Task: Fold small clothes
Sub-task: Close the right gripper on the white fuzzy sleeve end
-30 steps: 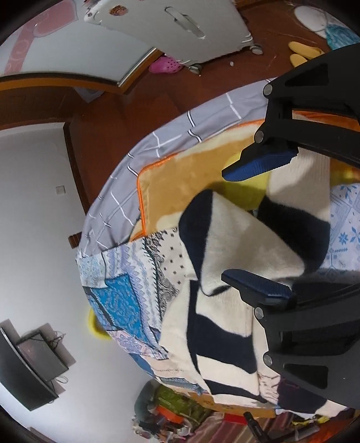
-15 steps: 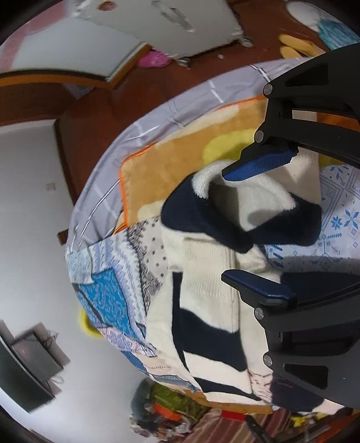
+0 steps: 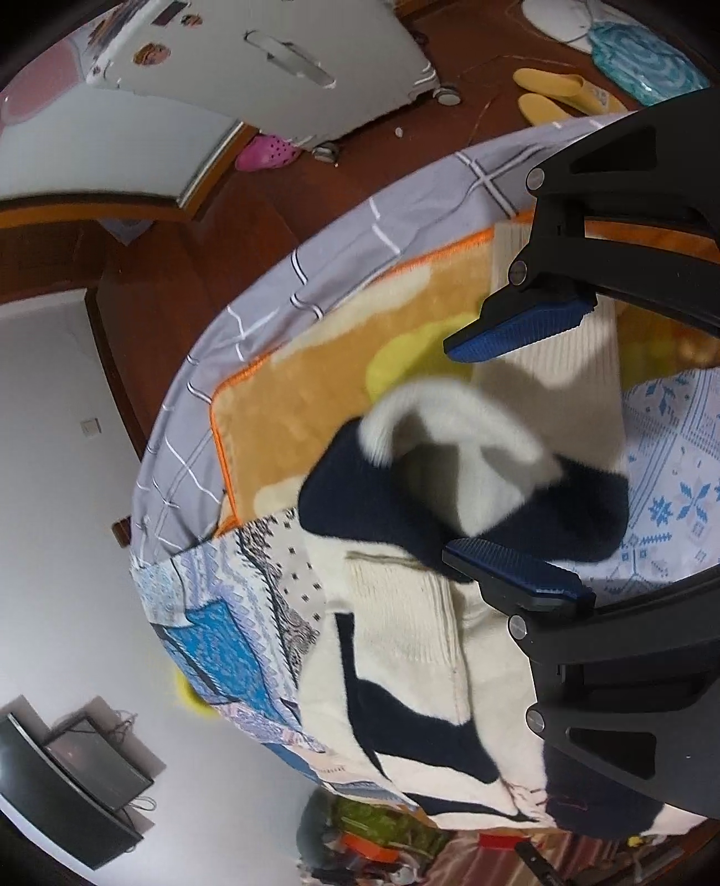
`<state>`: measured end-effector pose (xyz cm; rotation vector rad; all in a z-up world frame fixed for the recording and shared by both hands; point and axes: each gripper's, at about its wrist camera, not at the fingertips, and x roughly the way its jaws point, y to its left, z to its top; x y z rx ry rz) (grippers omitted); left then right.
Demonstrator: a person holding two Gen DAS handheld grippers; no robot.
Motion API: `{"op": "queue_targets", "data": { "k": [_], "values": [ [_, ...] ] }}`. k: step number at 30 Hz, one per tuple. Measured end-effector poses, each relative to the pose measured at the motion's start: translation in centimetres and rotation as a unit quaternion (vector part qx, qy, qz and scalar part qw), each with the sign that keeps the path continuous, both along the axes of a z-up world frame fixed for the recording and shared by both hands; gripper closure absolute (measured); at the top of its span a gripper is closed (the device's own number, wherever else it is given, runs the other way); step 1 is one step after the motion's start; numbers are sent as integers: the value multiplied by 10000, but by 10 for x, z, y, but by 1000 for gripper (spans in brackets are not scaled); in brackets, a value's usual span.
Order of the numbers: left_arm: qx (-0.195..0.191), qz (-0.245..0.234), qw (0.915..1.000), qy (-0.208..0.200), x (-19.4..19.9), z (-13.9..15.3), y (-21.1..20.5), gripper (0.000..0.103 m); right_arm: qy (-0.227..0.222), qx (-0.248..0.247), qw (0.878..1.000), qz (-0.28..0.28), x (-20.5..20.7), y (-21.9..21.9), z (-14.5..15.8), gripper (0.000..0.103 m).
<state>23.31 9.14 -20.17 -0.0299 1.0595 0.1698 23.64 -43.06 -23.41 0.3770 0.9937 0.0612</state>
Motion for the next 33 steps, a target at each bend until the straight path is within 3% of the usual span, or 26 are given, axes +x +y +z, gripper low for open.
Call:
{"op": "queue_targets", "data": {
  "k": [8,16,25,33],
  "values": [
    [-29,-76,10000,42,6,-4,-9,7,158,80,9998,54,10,-1,-17,43],
    [-44,-78,10000,17,7,-2,-7,7,104,120,9998,-75,29,-3,-19,94],
    [-89,-75,9999,-19,10,-2,-5,7,-821,-623,9942,295,42,24,41,96],
    [-174,-112,9998,-75,8,0,-4,7,-1799,-1308,9683,1134,46,93,108,96]
  ]
}}
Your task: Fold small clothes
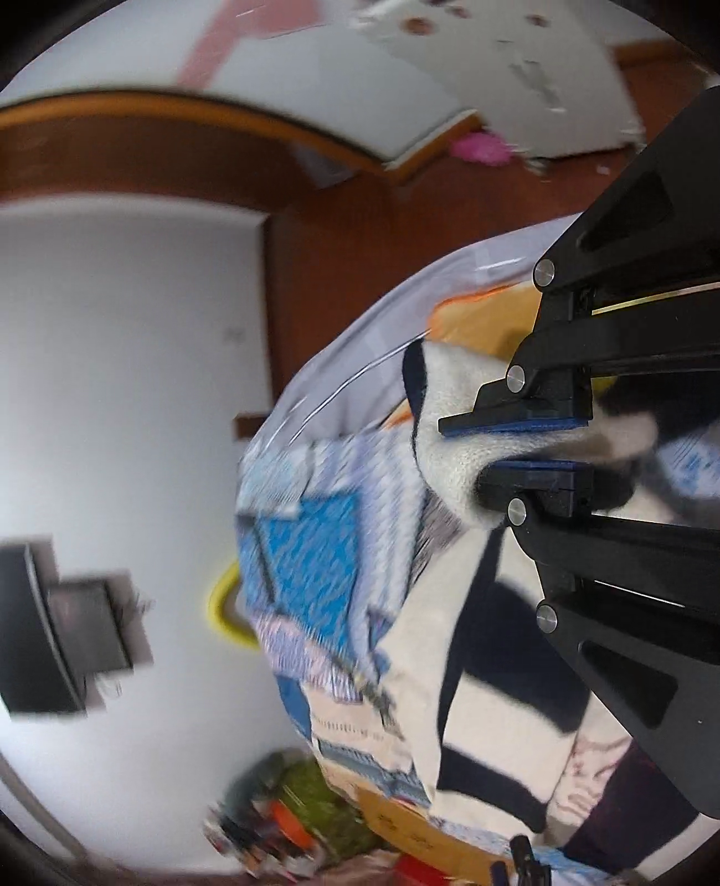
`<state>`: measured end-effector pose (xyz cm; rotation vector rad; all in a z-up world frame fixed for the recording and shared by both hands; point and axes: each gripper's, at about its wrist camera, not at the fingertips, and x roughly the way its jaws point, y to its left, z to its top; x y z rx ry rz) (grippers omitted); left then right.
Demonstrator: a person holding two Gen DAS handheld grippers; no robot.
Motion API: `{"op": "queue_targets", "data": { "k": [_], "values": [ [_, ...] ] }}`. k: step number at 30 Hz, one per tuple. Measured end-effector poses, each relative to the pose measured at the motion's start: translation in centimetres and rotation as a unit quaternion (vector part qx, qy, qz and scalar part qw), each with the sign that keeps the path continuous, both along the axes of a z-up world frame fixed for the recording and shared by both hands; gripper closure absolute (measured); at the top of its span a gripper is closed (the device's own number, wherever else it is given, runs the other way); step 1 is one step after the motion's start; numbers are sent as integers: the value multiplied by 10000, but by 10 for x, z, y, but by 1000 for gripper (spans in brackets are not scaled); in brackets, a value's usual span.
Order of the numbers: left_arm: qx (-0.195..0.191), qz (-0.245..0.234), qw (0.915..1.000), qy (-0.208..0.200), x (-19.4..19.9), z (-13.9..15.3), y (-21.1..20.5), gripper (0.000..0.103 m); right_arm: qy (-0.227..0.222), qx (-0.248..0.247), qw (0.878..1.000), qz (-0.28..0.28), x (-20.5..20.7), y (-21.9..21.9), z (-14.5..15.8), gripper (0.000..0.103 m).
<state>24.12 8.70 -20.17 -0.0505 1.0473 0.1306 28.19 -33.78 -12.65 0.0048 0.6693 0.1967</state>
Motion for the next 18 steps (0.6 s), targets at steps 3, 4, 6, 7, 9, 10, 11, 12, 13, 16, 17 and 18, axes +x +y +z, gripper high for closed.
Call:
{"op": "queue_targets", "data": {
  "k": [3,4,6,7,9,10,11,12,13,16,17,18],
  "values": [
    [-57,9,10000,-12,-2,1,2,7,-122,-198,9986,470,-2,35,9,96],
    [-71,15,10000,-15,-2,1,3,7,-121,-265,9975,637,-2,47,9,96],
    [-107,35,9999,-18,-4,0,6,7,-44,-381,9944,986,-3,74,3,96],
    [-122,45,9999,-16,-5,0,7,7,30,-394,9928,1128,-3,83,-2,96],
    [-157,60,9999,-10,-6,0,9,7,224,-376,9895,1379,-2,102,-14,96],
    [-166,66,9998,-9,-7,0,11,7,346,-368,9874,1501,-2,110,-21,96],
    [-167,68,9998,-7,-8,0,11,7,476,-361,9849,1622,-3,119,-31,96],
    [-166,69,9998,-5,-9,0,12,7,611,-345,9826,1720,-3,127,-39,96],
    [-164,71,9998,-3,-10,0,13,7,717,-320,9811,1769,-3,133,-45,96],
    [-168,59,9998,7,-11,0,14,7,1088,-263,9762,1860,-4,145,-68,95],
    [-164,48,9999,8,-11,1,14,7,1125,-302,9757,1858,-5,147,-71,94],
    [-153,32,9999,0,-11,2,13,7,1152,-347,9750,1868,-7,148,-75,94]
  ]
}}
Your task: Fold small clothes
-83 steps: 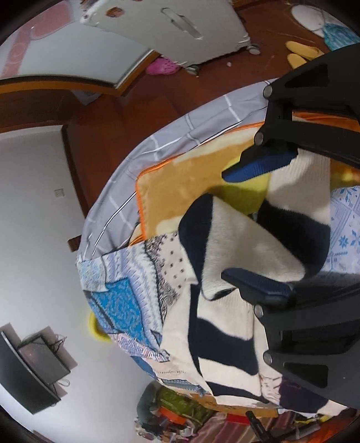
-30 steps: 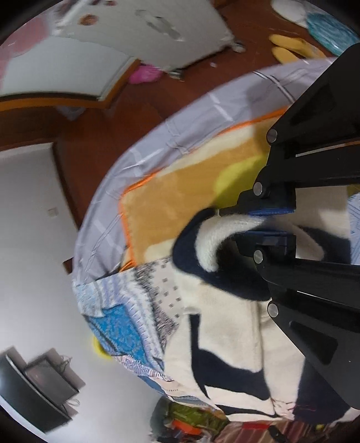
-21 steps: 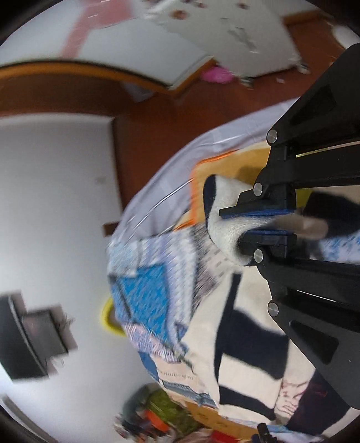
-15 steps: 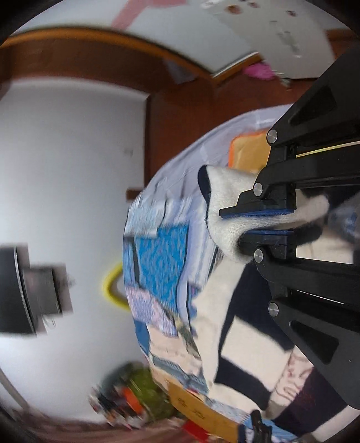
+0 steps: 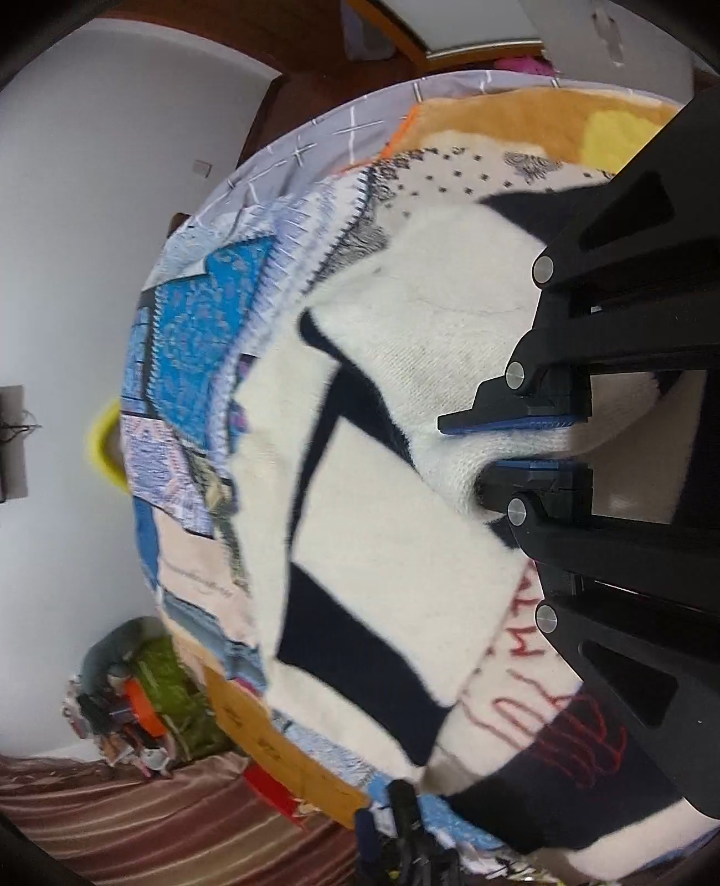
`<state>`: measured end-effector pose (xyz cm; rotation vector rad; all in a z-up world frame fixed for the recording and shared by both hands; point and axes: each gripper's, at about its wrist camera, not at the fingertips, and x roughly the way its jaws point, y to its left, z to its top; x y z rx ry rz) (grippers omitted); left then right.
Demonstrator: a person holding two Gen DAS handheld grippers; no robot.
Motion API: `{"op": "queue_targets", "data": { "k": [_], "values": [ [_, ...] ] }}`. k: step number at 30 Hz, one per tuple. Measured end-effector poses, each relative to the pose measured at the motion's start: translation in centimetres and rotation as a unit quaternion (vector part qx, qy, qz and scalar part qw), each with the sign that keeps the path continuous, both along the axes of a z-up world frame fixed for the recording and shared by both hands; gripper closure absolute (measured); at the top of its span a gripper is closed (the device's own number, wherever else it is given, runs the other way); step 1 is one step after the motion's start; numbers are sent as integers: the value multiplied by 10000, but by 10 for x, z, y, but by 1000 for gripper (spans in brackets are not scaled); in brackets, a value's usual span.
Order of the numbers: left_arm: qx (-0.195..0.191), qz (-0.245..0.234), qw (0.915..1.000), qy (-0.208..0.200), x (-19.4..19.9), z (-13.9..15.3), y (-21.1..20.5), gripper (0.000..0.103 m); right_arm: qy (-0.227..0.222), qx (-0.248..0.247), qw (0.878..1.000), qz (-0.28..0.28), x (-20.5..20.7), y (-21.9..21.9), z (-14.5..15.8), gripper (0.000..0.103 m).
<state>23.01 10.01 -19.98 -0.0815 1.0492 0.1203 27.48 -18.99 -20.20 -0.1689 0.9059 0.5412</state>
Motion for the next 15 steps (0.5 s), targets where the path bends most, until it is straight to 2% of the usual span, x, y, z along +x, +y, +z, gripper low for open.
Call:
{"op": "queue_targets", "data": {
  "k": [5,10,13,15],
  "values": [
    [87,-146,9998,-60,5,7,-14,7,161,50,9999,-26,-2,-6,4,92],
    [99,-460,9988,-131,15,16,-45,7,291,211,9992,-158,-7,-27,16,80],
    [192,-723,9970,-181,21,23,-70,7,271,360,9986,-287,-11,-48,22,68],
    [242,-941,9950,-220,26,28,-91,7,225,495,9978,-388,-15,-63,28,51]
  ]
}}
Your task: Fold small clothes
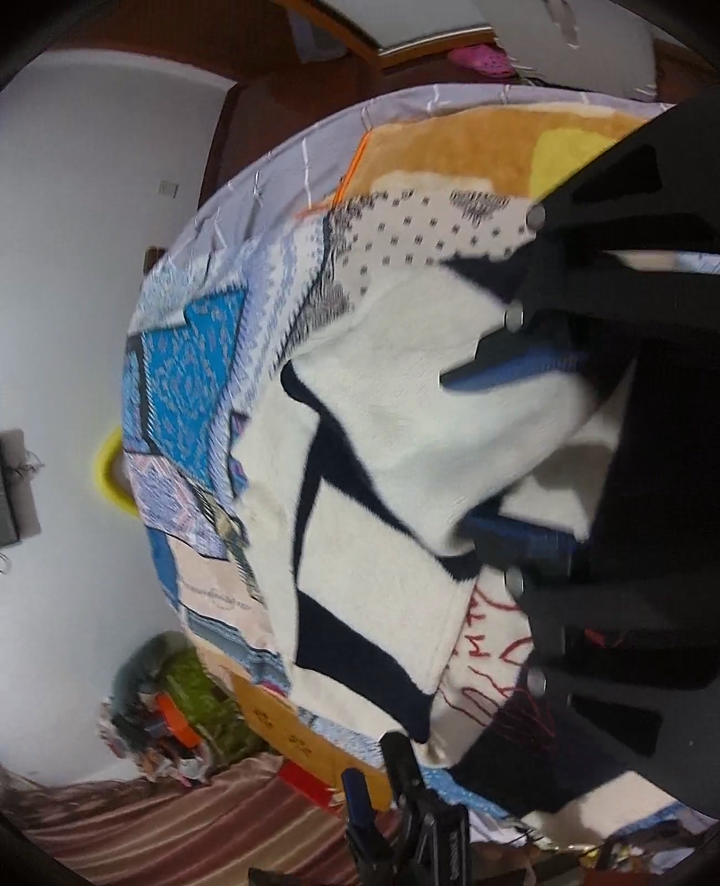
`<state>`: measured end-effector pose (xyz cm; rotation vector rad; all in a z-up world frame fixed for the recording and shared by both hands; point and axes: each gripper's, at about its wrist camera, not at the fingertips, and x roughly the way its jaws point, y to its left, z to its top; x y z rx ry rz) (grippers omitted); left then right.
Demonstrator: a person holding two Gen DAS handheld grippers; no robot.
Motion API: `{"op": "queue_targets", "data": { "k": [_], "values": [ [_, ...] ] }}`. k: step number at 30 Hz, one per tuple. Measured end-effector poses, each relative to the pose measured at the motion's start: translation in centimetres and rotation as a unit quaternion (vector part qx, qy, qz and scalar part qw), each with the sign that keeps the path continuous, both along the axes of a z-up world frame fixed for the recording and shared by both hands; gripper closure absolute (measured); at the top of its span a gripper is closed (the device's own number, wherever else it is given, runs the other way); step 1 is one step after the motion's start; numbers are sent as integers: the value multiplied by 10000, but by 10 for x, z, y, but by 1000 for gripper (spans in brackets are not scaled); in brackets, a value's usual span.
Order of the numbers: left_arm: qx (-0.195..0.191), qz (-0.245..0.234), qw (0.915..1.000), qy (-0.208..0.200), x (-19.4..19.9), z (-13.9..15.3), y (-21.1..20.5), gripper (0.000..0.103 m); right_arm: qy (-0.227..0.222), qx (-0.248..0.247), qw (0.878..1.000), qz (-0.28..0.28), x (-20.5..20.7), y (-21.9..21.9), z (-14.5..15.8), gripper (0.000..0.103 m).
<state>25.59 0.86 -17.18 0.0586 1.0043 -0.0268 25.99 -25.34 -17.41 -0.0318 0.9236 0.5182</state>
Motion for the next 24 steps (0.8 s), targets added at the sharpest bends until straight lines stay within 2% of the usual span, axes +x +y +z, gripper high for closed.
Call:
{"op": "queue_targets", "data": {
  "k": [2,7,10,17,24],
  "values": [
    [-6,-220,9998,-23,4,5,-21,7,-80,128,9998,-115,-5,-16,7,43],
    [68,-713,9974,-80,13,11,-72,7,-176,192,9992,-310,-10,-47,15,38],
    [344,-1010,9943,-10,21,3,-106,7,-124,208,9984,-516,-13,-68,10,34],
    [925,-1319,9867,221,37,-32,-149,7,486,161,9924,-1122,-12,-120,-31,33],
    [816,-1103,9898,385,56,-45,-150,7,1210,255,9764,-1771,-16,-168,-86,33]
  ]
}}
